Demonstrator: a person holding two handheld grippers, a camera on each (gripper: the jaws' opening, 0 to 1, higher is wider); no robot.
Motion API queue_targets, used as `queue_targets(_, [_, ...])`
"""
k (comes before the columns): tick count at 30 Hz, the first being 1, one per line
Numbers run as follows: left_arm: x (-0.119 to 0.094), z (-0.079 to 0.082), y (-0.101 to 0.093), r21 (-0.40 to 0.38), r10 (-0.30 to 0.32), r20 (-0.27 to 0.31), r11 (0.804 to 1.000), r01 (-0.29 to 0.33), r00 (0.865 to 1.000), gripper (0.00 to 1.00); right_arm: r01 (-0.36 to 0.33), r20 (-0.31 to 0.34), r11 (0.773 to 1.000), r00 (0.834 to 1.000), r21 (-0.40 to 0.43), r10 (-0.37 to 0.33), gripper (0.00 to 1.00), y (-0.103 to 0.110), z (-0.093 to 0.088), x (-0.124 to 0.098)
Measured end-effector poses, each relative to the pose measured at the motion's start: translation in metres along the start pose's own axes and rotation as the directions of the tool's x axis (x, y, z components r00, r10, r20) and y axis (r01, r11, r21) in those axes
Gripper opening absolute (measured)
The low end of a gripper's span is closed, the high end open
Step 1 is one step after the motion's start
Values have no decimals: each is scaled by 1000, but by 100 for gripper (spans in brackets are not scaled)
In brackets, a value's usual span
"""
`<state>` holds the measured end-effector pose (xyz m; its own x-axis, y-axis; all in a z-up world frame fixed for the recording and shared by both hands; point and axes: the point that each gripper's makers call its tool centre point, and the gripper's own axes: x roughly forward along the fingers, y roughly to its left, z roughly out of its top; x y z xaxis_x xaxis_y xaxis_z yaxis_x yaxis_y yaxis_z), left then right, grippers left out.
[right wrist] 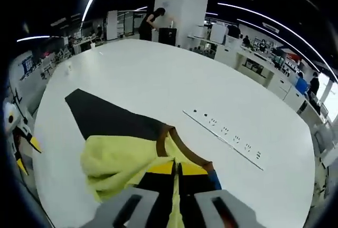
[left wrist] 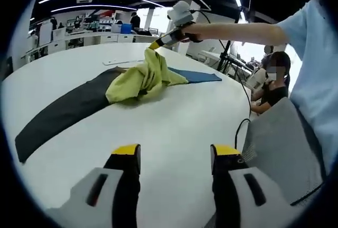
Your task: Fold the garment on the visible template until the final outline fits inside the template.
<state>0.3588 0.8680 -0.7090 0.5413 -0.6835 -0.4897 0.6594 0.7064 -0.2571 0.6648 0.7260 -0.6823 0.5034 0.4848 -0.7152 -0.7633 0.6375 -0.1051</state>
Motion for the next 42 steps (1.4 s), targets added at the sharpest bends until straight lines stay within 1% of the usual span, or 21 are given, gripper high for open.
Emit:
queue_targets(1, [2, 0, 1, -6, 2, 2, 1000, -2, 1000, 51, 10, -20, 1000, 1000, -13, -10, 0, -4, -4, 5])
queue_targets(2, [3, 1, 1, -9, 2, 4, 1000, -2, 1000, 51, 16, -27, 1000, 999, -11, -16, 0, -7, -6, 8])
queue_targets(4, [7, 0, 0, -18, 1, 7, 1000, -1, 1000, 50, 17, -41, 1000, 999, 16, -16, 0, -11, -9, 16])
queue_targets(6, [11, 0, -1, -25, 1, 9, 1000, -1, 1000, 50, 20, -50, 999, 999, 26, -19, 0, -15, -12, 23])
queue_targets(8, [13, -1, -1, -40, 0, 12, 999, 1, 1000, 50, 29, -79, 999, 997, 29, -26, 0, -19, -18, 31])
queue_targets(14, [22, 0, 2, -65, 6, 24, 998, -5, 1000, 49, 27, -98, 999, 995, 46, -22, 0, -26, -29, 45])
queue_targets(21, [35, 8, 1, -87, -2, 44, 996, 6, 999, 48, 26, -116, 995, 993, 98, -14, 0, -33, -40, 60])
queue_targets(23, [39, 9, 1, -90, -4, 47, 996, 8, 999, 48, 26, -124, 996, 992, 86, -16, 0, -34, -44, 63])
queue_targets(27, [44, 11, -1, -100, -13, 55, 995, 18, 998, 48, 26, -133, 996, 991, 89, -14, 0, -35, -48, 68])
queue_targets(34, [49, 8, -4, -116, -22, 51, 993, 28, 998, 47, 20, -142, 995, 990, 94, -7, 0, -34, -54, 71])
queue_targets(39, [52, 10, -7, -120, -33, 58, 992, 40, 998, 47, 11, -125, 995, 992, 97, 1, 0, -33, -53, 68])
queue_targets(42, [54, 11, -8, -117, -38, 58, 992, 45, 998, 47, -4, -101, 991, 995, 135, 17, 0, -32, -51, 66])
